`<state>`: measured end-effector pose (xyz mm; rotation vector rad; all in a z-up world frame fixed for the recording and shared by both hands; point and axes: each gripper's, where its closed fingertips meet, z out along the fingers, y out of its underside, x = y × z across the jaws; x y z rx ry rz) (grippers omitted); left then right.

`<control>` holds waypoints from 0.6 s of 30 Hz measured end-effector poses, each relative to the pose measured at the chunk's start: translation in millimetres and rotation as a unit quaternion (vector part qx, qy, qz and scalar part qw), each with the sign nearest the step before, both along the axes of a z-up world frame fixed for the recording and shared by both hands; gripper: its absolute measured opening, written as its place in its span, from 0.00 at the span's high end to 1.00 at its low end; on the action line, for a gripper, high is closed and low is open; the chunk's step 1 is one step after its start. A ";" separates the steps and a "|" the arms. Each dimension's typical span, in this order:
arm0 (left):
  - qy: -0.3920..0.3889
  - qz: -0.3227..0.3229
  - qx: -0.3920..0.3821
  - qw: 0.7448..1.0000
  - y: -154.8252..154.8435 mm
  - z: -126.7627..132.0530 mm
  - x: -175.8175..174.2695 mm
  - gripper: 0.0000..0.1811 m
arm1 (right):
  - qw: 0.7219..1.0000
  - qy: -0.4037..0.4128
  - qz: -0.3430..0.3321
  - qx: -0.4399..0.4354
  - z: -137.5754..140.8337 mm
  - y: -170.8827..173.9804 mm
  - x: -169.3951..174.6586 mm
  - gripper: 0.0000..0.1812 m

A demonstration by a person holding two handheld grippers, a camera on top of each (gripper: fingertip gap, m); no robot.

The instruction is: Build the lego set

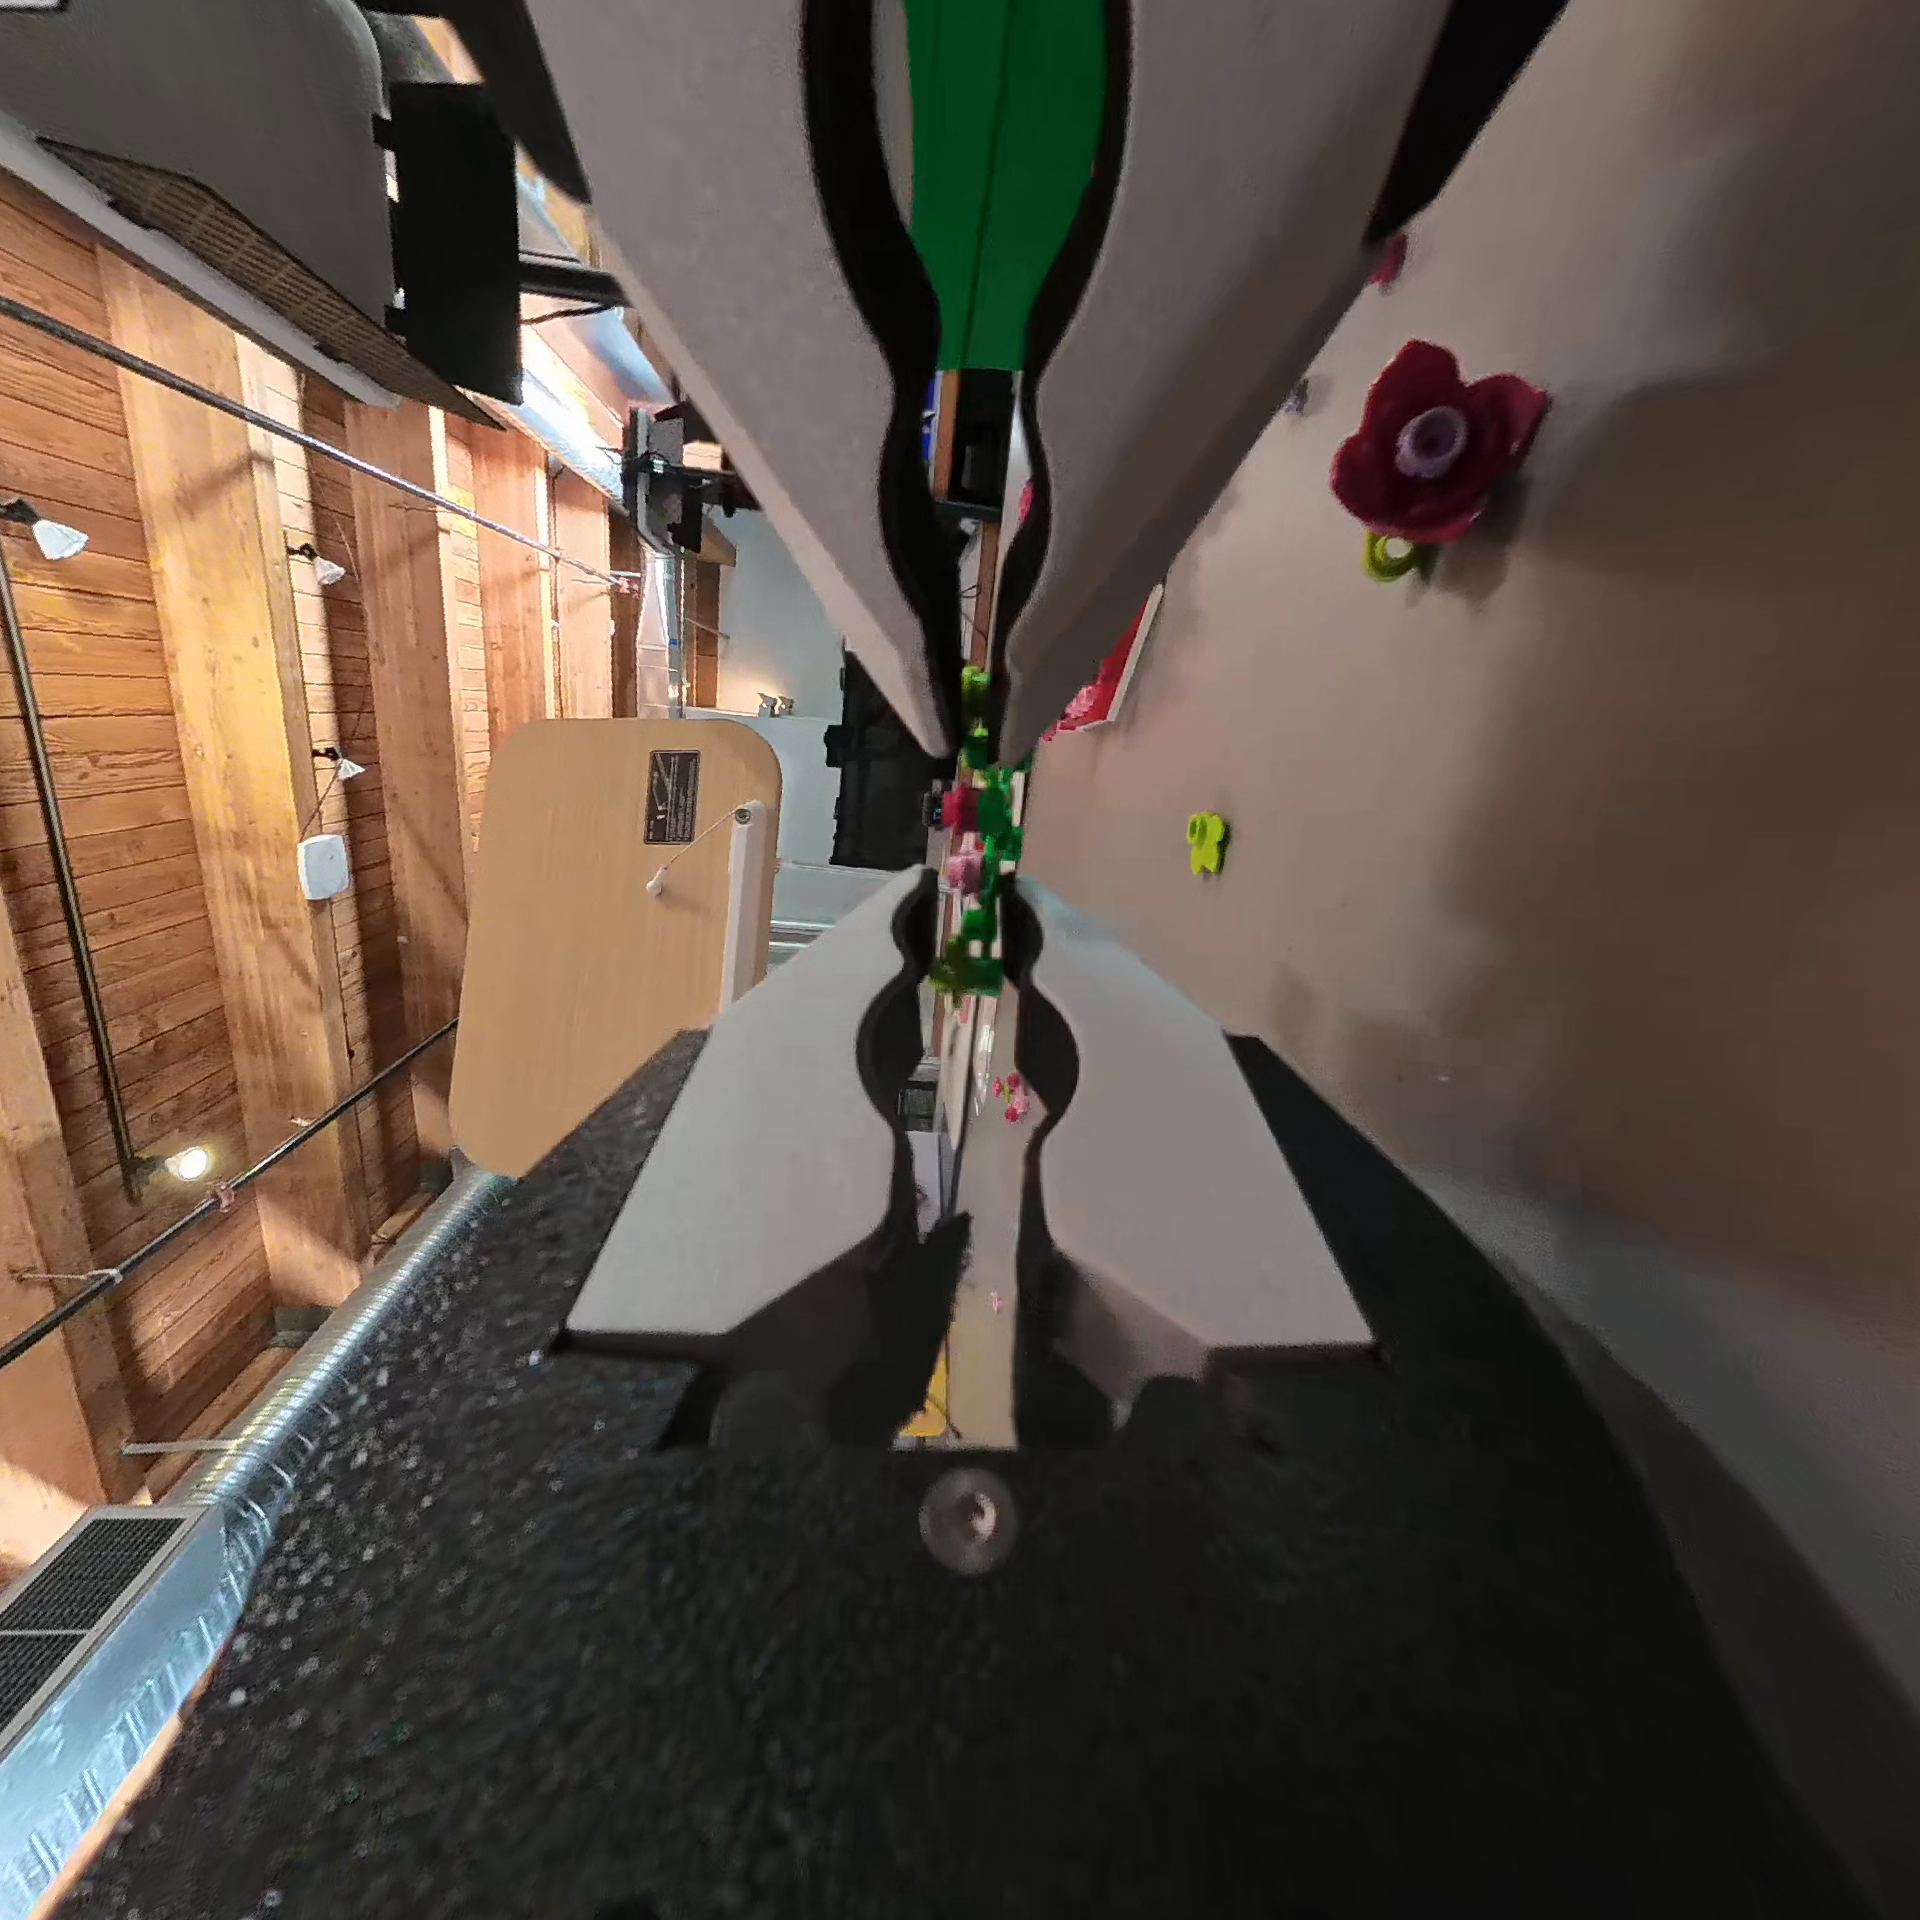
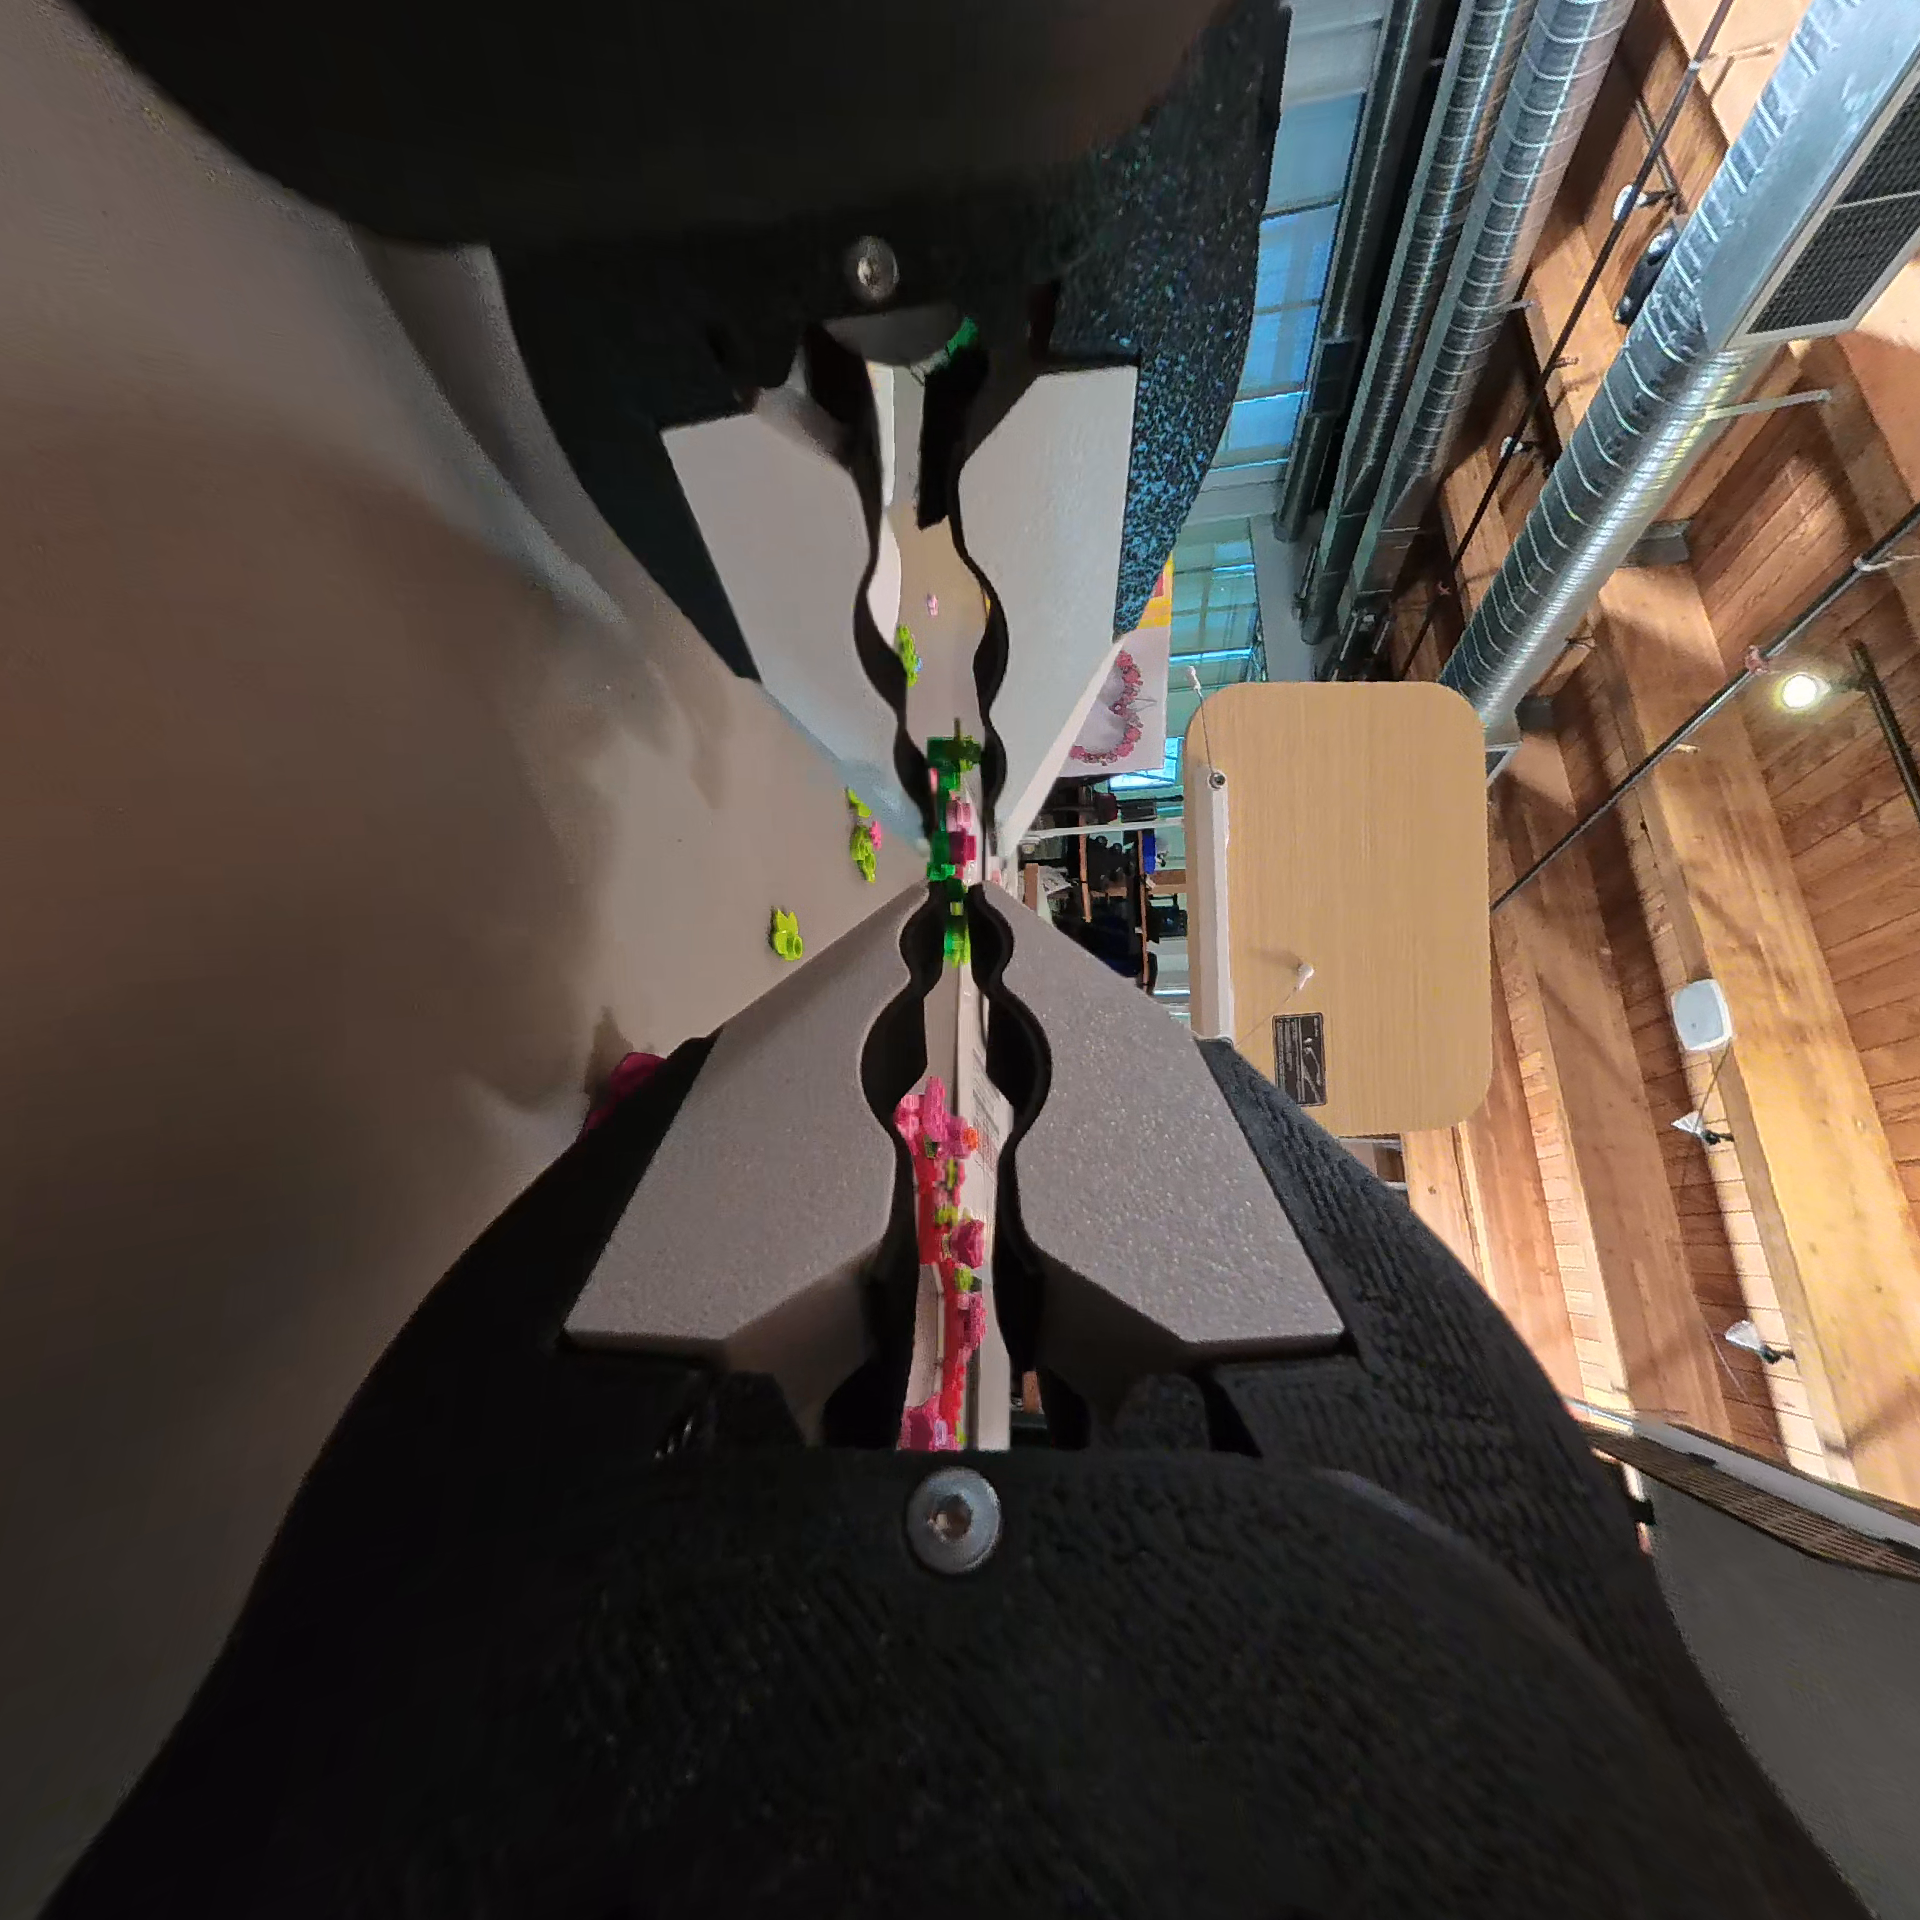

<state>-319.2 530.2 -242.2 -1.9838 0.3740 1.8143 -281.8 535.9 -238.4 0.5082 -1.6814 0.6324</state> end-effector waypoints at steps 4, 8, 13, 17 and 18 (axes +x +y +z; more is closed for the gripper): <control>-0.020 -0.003 -0.019 1.000 0.3 -9.1 0.5 0.95 | 1.000 -0.009 0.002 0.004 -3.8 -0.4 0.4 0.99; -0.024 -0.005 -0.026 0.999 -0.6 -11.3 0.0 0.95 | 1.000 -0.014 0.004 0.006 -7.2 -1.4 0.8 0.99; -0.024 -0.010 -0.016 1.000 -0.6 -7.1 1.2 0.95 | 0.993 -0.088 0.026 -0.074 4.6 -6.6 8.9 0.86; -0.032 0.002 -0.006 0.999 -7.6 -6.6 -4.5 0.95 | 0.975 -0.181 0.016 -0.125 12.5 9.9 2.2 0.82; -0.035 0.004 -0.004 0.999 -9.4 -6.9 -6.1 0.95 | 0.964 -0.230 0.014 -0.131 7.6 15.7 1.3 0.81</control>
